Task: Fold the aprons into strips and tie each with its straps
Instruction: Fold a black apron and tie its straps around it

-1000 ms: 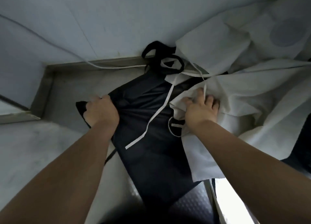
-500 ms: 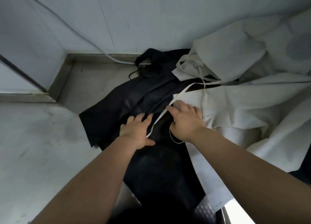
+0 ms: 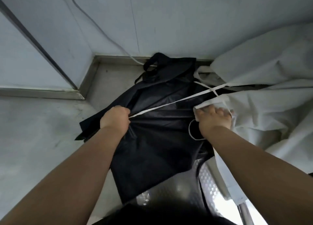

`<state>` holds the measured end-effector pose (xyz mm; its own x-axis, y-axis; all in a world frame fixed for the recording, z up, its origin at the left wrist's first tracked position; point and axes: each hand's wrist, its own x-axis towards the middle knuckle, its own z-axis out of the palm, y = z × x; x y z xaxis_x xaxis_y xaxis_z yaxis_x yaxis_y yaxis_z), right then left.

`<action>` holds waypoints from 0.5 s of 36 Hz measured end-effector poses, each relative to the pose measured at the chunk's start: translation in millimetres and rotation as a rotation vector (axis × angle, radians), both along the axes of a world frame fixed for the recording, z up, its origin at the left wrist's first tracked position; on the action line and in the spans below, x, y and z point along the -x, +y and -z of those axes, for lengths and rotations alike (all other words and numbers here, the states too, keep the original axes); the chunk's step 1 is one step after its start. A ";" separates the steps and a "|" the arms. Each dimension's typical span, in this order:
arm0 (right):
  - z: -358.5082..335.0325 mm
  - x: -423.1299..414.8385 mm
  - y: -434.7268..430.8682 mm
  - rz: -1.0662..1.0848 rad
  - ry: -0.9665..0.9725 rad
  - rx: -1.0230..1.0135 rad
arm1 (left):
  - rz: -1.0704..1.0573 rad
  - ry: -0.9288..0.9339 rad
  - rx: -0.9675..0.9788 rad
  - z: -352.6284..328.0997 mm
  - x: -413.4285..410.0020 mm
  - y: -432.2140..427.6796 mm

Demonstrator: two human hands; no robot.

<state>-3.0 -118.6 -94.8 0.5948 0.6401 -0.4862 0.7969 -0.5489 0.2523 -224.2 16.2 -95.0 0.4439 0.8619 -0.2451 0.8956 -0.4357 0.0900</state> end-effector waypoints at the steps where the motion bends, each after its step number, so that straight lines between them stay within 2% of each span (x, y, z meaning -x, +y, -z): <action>1: -1.6 4.3 0.8 0.036 -0.001 0.002 | -0.020 0.043 -0.044 -3.4 8.3 5.1; 4: -6.6 18.8 3.3 0.136 0.007 -0.008 | -0.062 0.159 -0.073 -10.7 29.7 19.0; 7: -12.1 31.7 4.3 0.214 0.004 0.003 | -0.066 0.334 0.011 -18.7 49.2 27.2; 9: -15.0 44.3 5.8 0.235 0.015 -0.009 | 0.020 0.494 0.138 -24.7 63.2 31.8; 11: -17.4 58.2 9.6 0.221 0.022 -0.076 | 0.104 0.537 0.349 -25.5 71.2 36.9; 13: -22.7 75.2 17.7 0.206 0.038 -0.207 | 0.114 0.362 0.477 -24.6 71.1 41.6; 14: -26.6 82.2 22.3 0.196 0.058 -0.278 | 0.103 0.229 0.446 -24.8 67.4 41.4; 16: -30.8 100.3 36.1 0.161 0.104 -0.416 | 0.104 -0.047 0.263 -22.1 63.2 46.9; 18: -32.7 111.6 45.8 0.107 0.200 -0.542 | 0.102 -0.228 0.119 -16.7 57.4 51.2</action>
